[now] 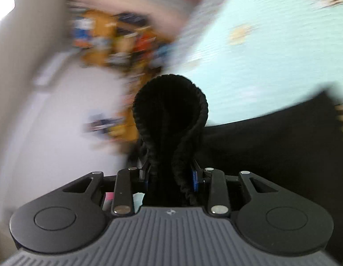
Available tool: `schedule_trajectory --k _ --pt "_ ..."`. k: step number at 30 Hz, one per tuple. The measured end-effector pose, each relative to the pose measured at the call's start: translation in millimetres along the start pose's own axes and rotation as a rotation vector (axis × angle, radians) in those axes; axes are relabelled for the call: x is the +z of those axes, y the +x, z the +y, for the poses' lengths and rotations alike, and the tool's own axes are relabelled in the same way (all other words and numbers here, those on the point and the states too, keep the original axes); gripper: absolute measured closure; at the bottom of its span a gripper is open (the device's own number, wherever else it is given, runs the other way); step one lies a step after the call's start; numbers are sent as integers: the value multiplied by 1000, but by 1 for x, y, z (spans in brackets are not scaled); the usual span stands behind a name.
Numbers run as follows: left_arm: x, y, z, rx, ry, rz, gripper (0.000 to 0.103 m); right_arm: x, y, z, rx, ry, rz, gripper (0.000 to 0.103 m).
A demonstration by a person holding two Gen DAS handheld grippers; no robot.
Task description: Fold clothes
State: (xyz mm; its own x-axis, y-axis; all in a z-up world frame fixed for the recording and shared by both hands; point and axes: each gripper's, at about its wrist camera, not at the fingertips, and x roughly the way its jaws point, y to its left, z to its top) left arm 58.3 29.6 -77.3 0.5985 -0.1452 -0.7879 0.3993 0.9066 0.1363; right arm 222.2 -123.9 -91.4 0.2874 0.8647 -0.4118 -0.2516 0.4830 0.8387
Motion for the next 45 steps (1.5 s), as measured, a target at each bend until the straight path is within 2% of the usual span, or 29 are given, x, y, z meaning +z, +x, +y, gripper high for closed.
schedule_trajectory --k 2,3,5,7,9,12,15,16,18,21,22,24,26,28,29,31,38,42,45 --pt "-12 17 -9 10 6 36 65 -9 16 -42 -167 8 8 60" --pt "-13 10 -9 7 8 11 64 -15 17 -56 -140 22 -13 60" --pt "-12 -9 -1 -16 -25 -43 63 -20 15 -60 -77 17 -53 57" --pt "-14 -31 15 -41 -85 -100 56 -18 12 -56 -79 -2 -74 53" --pt "-22 -53 34 -50 -148 -156 41 -13 5 -59 -85 11 -91 50" --pt "-32 -74 58 26 -237 -204 38 -9 -23 -66 -132 5 -136 50" --pt "-34 -87 90 95 -326 -227 38 -19 -36 -27 -158 -155 -179 49" --pt "-29 -85 101 123 -351 -208 39 -23 -40 -13 -166 -211 -194 49" --pt "-15 -83 120 171 -356 -164 44 -34 -33 21 -88 -339 -138 49" --pt "5 -53 139 156 -358 -112 53 -47 -10 58 -22 -484 -43 51" --pt "12 -41 142 138 -350 -99 55 -52 -5 67 -9 -540 -32 54" --pt "24 -14 143 143 -322 -57 57 -61 7 81 0 -646 -8 68" --pt "27 19 146 172 -308 11 63 -68 20 81 -43 -730 49 72" --pt "23 48 151 193 -310 85 64 -77 50 42 -259 -821 244 95" --pt "20 57 153 195 -318 105 66 -80 49 27 -256 -841 251 103" --pt "15 60 155 184 -341 94 66 -84 40 -2 -207 -871 230 103" --pt "11 54 158 180 -368 60 65 -87 36 -13 -195 -816 189 103" --pt "6 34 145 246 -330 23 63 -97 30 -10 -200 -822 196 102" --pt "-2 15 135 282 -324 26 58 -96 21 0 -170 -806 186 95"
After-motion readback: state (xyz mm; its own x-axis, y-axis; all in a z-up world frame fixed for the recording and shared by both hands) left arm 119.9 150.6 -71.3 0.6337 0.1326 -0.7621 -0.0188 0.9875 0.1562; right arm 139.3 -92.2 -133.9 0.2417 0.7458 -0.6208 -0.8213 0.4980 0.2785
